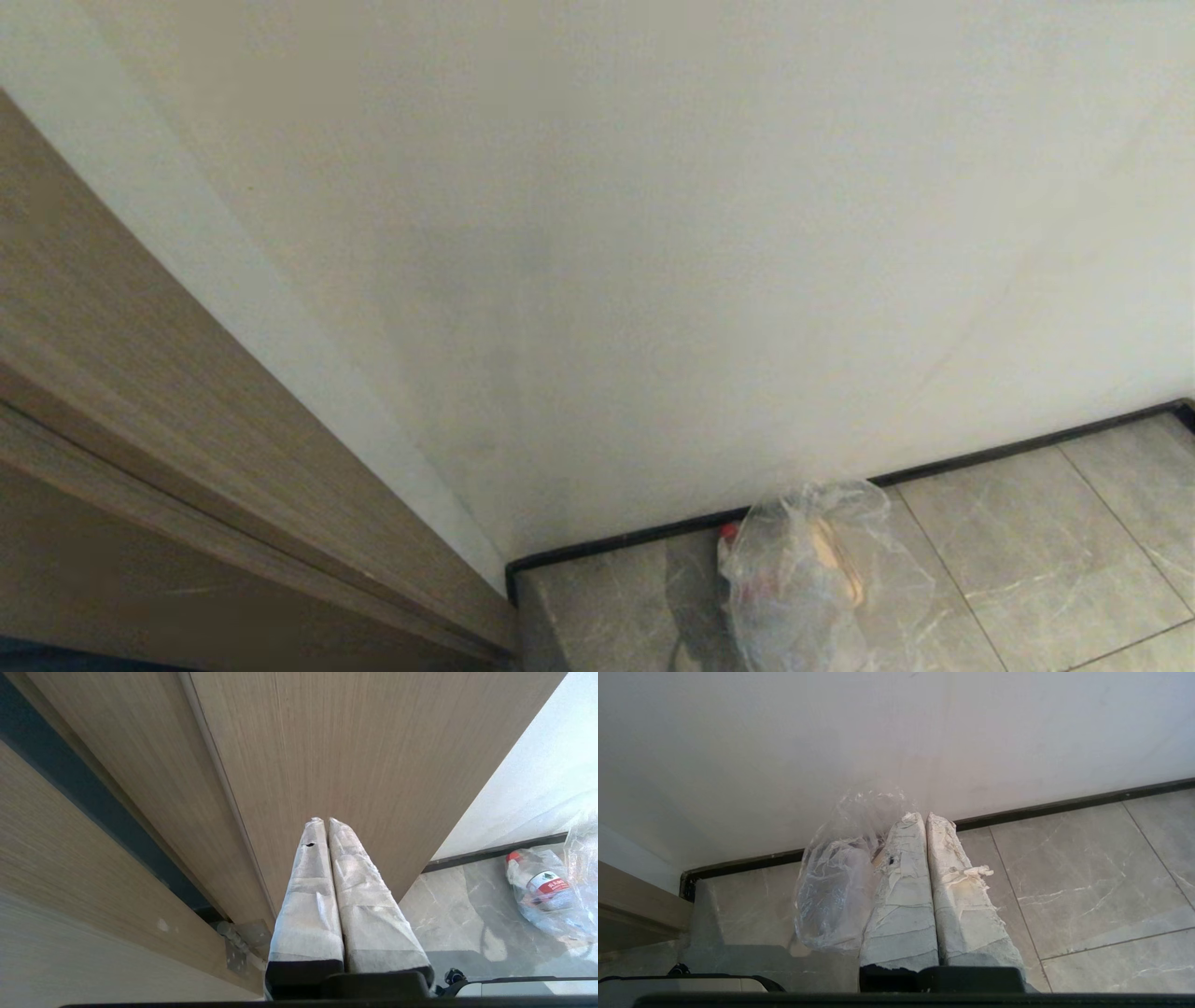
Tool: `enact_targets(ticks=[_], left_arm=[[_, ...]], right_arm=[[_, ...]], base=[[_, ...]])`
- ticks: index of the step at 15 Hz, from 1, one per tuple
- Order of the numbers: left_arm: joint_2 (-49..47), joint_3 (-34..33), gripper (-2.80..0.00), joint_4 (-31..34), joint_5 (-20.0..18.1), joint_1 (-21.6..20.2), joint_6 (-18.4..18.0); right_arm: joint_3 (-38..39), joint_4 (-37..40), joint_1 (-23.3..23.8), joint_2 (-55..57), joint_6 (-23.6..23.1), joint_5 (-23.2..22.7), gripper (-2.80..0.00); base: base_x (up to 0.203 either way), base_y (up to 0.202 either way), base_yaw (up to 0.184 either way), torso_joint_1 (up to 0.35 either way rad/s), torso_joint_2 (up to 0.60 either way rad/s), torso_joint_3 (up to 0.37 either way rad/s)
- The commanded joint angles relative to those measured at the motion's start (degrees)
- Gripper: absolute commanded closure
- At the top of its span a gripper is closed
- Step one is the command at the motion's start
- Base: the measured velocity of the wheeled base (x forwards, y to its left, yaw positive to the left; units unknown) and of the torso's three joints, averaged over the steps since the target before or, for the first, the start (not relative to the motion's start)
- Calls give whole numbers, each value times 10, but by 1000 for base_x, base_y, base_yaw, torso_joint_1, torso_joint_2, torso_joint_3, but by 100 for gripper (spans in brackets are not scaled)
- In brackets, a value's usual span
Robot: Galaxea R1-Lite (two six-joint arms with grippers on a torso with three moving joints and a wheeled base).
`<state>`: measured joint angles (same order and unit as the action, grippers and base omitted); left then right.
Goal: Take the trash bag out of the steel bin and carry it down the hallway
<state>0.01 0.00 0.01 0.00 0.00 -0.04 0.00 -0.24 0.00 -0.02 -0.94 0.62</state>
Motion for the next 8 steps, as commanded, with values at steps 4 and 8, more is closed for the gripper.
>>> enact_targets(ticks=[4,8], left_arm=[[0,0,0,0,0,0,0],[0,0,0,0,0,0,0]], right_arm=[[1,0,0,1,0,0,0],[1,0,1,1,0,0,0]], base=[[0,0,0,1,1,44],[0,0,0,3,1,179]])
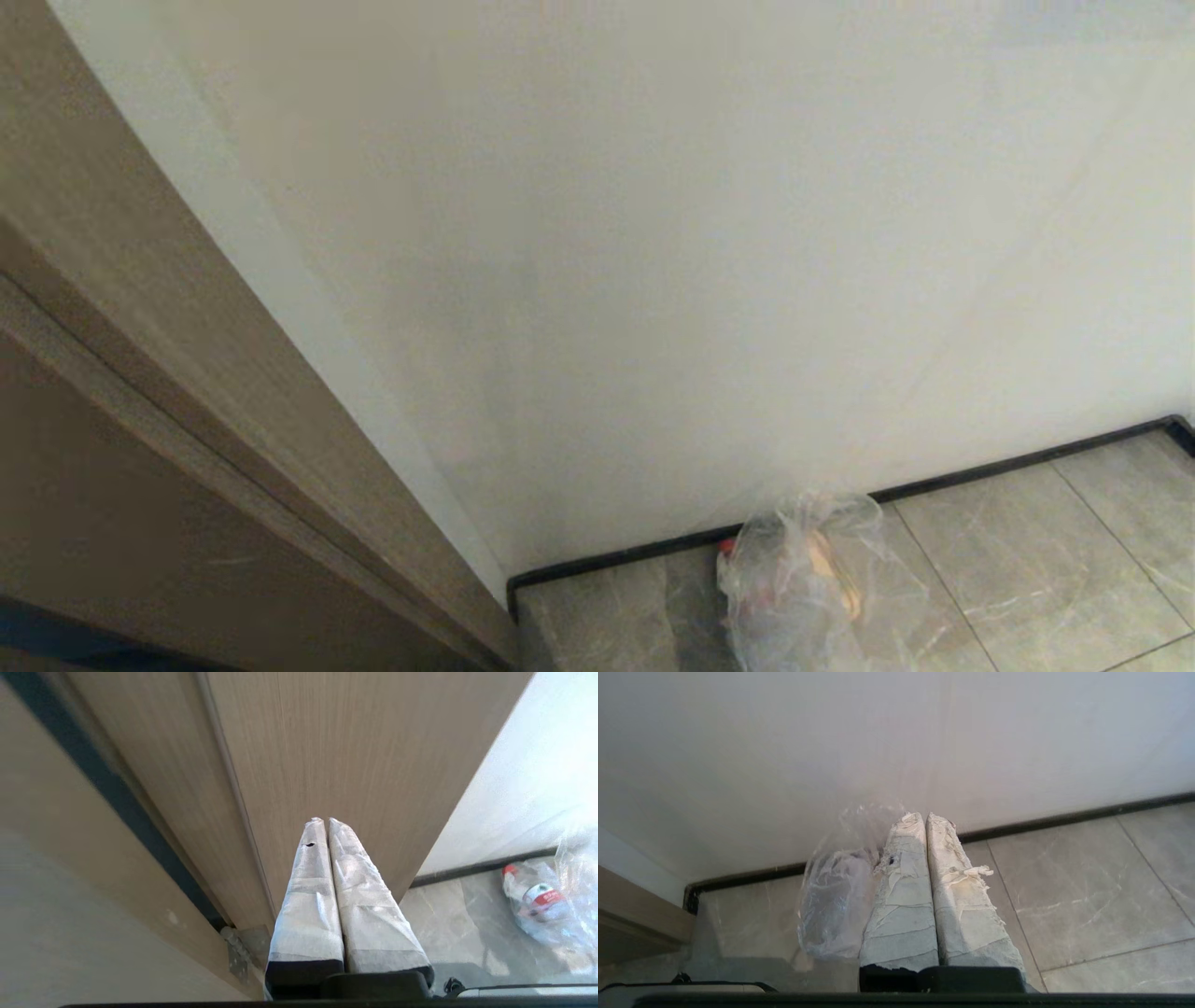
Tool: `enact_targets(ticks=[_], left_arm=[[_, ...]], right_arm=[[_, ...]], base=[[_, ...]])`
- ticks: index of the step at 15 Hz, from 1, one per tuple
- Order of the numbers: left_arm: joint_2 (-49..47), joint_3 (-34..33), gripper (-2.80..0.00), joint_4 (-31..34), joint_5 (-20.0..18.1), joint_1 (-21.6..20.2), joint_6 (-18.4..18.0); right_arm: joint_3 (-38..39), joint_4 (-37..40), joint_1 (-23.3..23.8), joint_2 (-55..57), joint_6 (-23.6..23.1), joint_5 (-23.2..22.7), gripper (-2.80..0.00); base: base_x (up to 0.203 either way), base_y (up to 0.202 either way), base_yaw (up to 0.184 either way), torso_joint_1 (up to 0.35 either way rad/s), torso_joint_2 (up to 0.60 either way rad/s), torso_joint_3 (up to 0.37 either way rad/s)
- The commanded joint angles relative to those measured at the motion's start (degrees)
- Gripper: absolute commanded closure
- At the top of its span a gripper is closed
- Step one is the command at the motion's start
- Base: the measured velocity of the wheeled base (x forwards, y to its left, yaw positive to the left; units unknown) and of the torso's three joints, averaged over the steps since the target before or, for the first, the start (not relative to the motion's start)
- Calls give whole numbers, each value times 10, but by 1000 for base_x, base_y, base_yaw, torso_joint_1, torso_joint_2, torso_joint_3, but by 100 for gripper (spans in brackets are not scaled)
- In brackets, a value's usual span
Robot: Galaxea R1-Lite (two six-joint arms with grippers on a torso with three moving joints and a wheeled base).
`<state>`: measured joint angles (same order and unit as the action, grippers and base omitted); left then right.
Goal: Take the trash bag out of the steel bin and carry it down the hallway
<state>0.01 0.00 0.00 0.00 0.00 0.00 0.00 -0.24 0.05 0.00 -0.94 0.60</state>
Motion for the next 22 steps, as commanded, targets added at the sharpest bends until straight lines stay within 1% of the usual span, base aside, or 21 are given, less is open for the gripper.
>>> enact_targets(ticks=[1,17,22], left_arm=[[0,0,0,0,0,0,1],[1,0,0,0,0,0,0],[0,0,0,1,0,0,0]], right_arm=[[1,0,0,1,0,0,0],[1,0,0,1,0,0,0],[1,0,0,1,0,0,0]], base=[[0,0,0,2,1,206],[0,0,0,2,2,198],[0,0,0,3,0,42]])
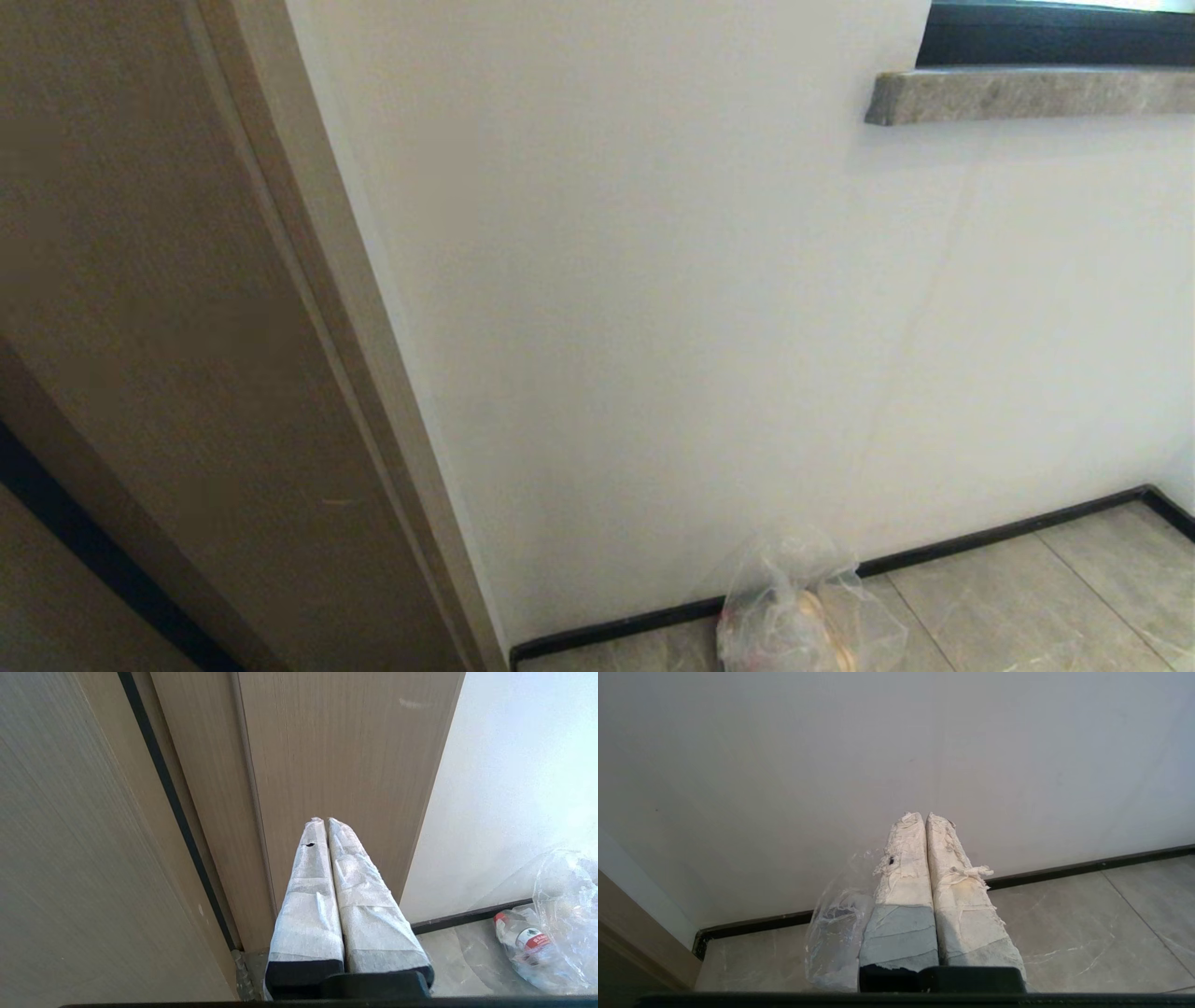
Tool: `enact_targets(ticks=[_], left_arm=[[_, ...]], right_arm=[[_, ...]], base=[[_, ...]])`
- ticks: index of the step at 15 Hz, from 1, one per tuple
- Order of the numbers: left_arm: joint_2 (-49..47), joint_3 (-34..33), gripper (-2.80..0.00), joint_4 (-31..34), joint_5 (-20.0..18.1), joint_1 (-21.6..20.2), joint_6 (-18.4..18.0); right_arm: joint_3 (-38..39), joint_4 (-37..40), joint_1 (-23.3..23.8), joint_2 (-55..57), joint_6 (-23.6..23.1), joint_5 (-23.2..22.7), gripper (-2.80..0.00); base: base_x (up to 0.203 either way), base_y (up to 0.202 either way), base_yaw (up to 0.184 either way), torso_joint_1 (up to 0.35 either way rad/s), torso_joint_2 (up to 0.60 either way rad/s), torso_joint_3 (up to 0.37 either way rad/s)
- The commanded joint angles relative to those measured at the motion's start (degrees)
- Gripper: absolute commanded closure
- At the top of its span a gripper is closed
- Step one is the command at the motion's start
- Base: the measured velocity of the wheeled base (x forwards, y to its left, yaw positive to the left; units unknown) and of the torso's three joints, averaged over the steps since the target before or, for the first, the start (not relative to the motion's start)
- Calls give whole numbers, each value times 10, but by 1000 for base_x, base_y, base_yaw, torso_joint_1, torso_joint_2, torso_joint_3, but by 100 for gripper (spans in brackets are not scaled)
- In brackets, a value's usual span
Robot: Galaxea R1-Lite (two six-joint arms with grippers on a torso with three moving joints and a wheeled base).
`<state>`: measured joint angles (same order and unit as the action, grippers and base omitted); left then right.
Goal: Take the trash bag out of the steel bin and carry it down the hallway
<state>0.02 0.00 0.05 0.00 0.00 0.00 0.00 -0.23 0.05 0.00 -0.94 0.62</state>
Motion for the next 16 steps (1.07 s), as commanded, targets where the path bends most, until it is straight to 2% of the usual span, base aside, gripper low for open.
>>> enact_targets(ticks=[1,16], left_arm=[[0,0,0,0,0,0,0],[0,0,0,0,0,0,0]], right_arm=[[1,0,0,1,0,0,0],[1,1,0,0,-2,0,0]], base=[[0,0,0,0,0,0],[0,0,0,0,0,0]])
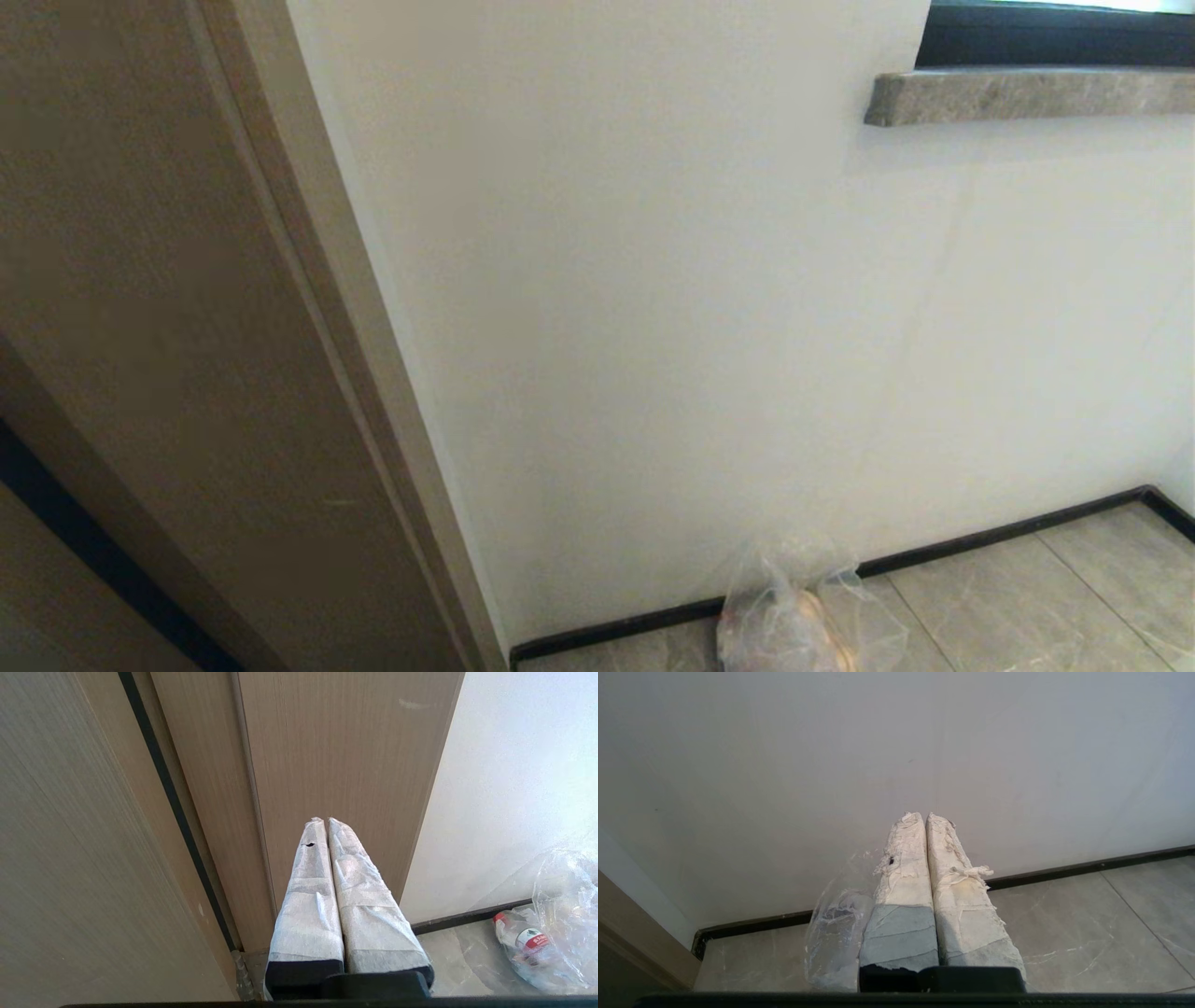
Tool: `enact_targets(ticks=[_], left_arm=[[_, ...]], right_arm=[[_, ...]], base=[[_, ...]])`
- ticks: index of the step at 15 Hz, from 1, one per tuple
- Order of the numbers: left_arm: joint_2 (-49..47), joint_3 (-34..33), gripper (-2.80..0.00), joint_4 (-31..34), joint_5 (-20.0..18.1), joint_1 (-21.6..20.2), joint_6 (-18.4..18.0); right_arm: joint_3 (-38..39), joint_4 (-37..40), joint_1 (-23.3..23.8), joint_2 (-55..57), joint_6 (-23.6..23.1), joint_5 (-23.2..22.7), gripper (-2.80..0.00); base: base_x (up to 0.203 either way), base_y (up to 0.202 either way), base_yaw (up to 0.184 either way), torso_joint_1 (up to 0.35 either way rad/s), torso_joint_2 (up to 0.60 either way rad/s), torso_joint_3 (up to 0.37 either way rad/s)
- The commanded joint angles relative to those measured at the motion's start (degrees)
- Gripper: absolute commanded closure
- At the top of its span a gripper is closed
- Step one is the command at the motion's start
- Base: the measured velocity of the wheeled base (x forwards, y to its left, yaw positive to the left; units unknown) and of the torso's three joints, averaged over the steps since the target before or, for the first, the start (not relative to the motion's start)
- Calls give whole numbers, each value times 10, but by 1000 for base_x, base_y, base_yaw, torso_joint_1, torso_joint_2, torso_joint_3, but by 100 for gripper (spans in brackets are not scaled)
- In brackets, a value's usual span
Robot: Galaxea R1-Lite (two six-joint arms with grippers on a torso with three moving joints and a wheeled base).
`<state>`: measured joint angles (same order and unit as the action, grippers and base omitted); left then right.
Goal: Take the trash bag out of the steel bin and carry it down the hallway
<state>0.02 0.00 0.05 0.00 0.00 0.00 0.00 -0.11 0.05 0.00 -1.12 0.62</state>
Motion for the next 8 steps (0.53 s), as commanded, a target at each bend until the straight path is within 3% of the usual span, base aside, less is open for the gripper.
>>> enact_targets(ticks=[1,8], left_arm=[[0,0,0,0,0,0,0],[0,0,0,0,0,0,0]], right_arm=[[1,-1,0,1,1,0,0],[1,-2,0,1,0,0,0]], base=[[0,0,0,0,0,0],[0,0,0,0,0,0]])
